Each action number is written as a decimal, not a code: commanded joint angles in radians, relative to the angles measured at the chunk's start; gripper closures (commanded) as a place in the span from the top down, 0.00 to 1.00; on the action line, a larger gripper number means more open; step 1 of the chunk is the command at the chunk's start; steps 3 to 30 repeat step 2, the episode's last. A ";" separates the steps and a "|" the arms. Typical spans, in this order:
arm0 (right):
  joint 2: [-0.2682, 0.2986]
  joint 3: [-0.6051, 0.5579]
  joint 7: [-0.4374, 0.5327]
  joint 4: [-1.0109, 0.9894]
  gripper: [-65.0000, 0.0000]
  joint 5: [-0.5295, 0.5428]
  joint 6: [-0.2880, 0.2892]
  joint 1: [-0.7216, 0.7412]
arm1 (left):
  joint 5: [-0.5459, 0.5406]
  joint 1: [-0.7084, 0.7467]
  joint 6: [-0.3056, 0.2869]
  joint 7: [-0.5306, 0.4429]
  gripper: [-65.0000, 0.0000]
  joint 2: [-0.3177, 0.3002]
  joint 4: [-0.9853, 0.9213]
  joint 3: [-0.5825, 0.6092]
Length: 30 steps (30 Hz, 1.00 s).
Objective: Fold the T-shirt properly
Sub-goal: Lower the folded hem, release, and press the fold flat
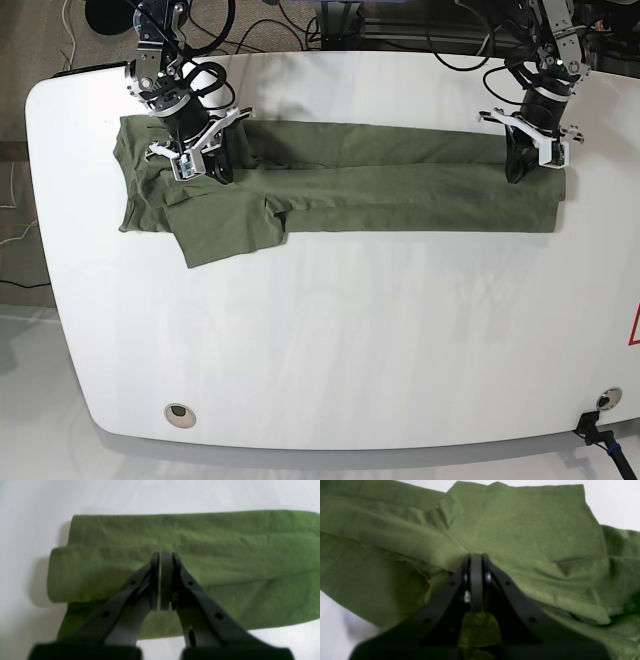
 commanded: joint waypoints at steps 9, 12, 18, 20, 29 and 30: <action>0.007 0.002 0.030 0.022 0.00 0.010 -0.001 0.001 | -0.018 0.002 -0.002 -0.028 0.00 -0.010 0.020 -0.003; 0.007 0.002 0.030 0.022 0.00 0.010 -0.001 0.001 | -0.018 0.002 -0.002 -0.028 0.00 -0.010 0.020 -0.003; 0.007 0.002 0.030 0.022 0.00 0.010 -0.001 0.001 | -0.018 0.002 -0.002 -0.028 0.00 -0.010 0.020 -0.003; 0.007 0.002 0.030 0.022 0.00 0.010 -0.001 0.001 | -0.018 0.002 -0.002 -0.028 0.00 -0.010 0.020 -0.003; 0.007 0.002 0.030 0.022 0.00 0.010 -0.001 0.001 | -0.018 0.002 -0.002 -0.028 0.00 -0.010 0.020 -0.003; 0.007 0.002 0.030 0.022 0.00 0.010 -0.001 0.001 | -0.018 0.002 -0.002 -0.028 0.00 -0.010 0.020 -0.003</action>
